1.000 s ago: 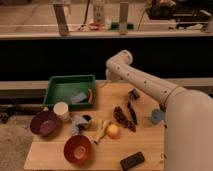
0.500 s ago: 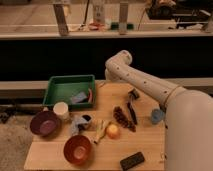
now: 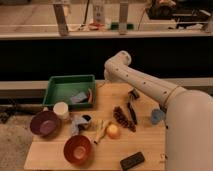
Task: Place fork in purple bowl
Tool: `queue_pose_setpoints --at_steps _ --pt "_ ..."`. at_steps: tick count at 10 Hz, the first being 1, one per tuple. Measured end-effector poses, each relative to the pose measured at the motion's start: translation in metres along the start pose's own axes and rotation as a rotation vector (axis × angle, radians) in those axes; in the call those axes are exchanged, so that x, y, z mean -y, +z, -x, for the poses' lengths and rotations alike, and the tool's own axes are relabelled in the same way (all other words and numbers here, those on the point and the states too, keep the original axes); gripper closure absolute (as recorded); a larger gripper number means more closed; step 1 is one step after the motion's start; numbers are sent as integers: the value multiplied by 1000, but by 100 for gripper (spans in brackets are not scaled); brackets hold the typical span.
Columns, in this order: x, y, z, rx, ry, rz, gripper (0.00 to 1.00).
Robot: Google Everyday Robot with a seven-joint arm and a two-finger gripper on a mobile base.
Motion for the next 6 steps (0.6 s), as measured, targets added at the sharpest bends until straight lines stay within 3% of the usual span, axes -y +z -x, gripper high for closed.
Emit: queue_pose_setpoints --at_steps 3,6 --pt "19 -5 56 71 -179 -25 99" --pt "52 -11 133 158 -379 -59 99"
